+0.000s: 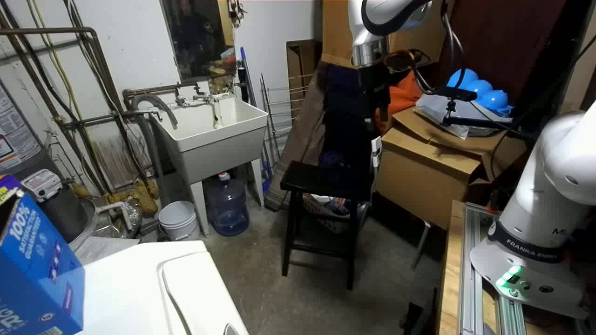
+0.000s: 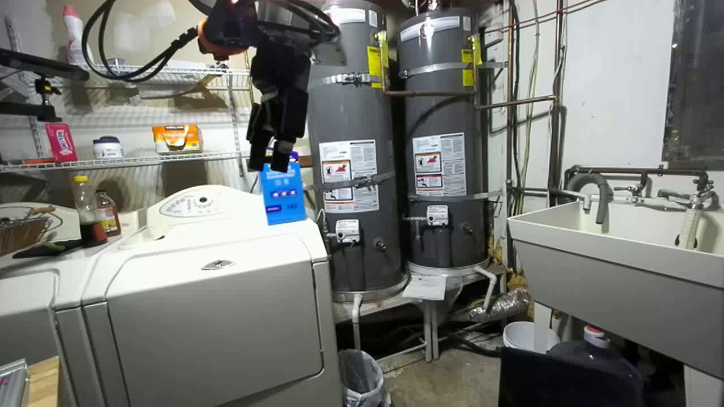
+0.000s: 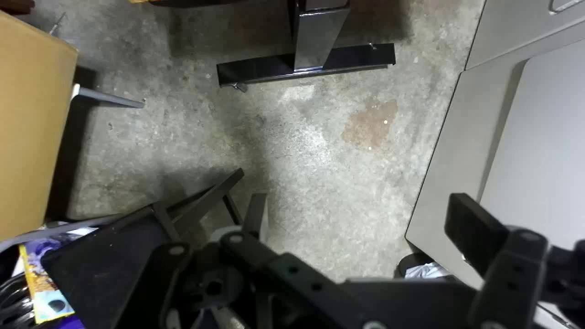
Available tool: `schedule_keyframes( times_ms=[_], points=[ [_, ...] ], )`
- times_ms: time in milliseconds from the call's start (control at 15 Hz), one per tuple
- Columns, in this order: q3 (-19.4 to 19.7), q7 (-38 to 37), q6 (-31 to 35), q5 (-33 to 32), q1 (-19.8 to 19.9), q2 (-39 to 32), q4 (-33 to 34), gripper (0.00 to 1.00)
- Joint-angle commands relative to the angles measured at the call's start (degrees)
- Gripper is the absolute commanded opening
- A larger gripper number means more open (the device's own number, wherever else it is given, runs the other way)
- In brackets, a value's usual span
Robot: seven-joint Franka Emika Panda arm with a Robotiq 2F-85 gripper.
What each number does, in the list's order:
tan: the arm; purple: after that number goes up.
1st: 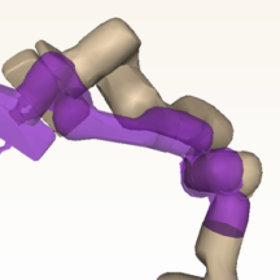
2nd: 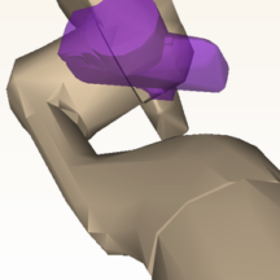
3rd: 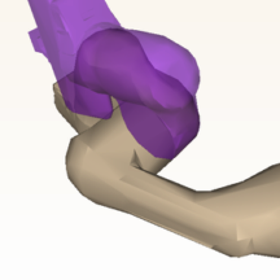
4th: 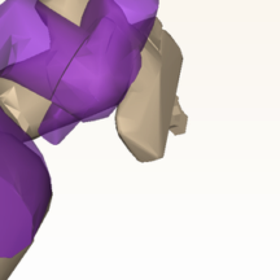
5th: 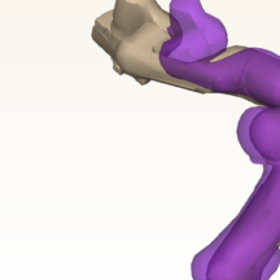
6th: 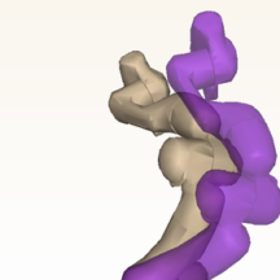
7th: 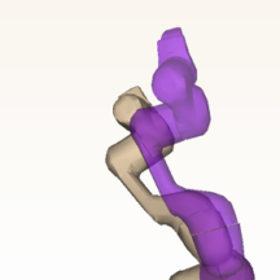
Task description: Open the washing machine door
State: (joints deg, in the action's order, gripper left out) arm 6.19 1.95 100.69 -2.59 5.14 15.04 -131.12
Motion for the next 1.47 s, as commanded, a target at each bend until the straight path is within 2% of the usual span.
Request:
schedule_keyframes(
  times_ms=[0, 200, 400, 733, 1000, 1200, 1267, 1400],
  points=[
    [-0.13, 0.04, -0.08, 0.03, 0.16, -0.03, 0.07, 1.0],
    [-0.13, 0.04, -0.07, 0.04, 0.16, -0.03, 0.07, 1.0],
    [-2.16, -0.17, 2.17, 1.91, -2.18, -5.5, 3.6, 1.0],
    [-7.84, 3.63, 6.38, 4.08, -8.21, -15.98, 12.31, 1.0],
    [-13.72, 3.82, 4.75, 3.07, -13.2, -24.33, 21.29, 1.0],
    [-16.84, 6.0, 2.45, 0.43, -16.08, -24.7, 23.07, 1.0],
    [-15.95, 3.24, 5.74, 2.12, -15.15, -23.85, 20.0, 1.0],
    [-17.08, 3.61, 4.5, 1.58, -16.54, -24.24, 21.25, 1.0]
  ],
)
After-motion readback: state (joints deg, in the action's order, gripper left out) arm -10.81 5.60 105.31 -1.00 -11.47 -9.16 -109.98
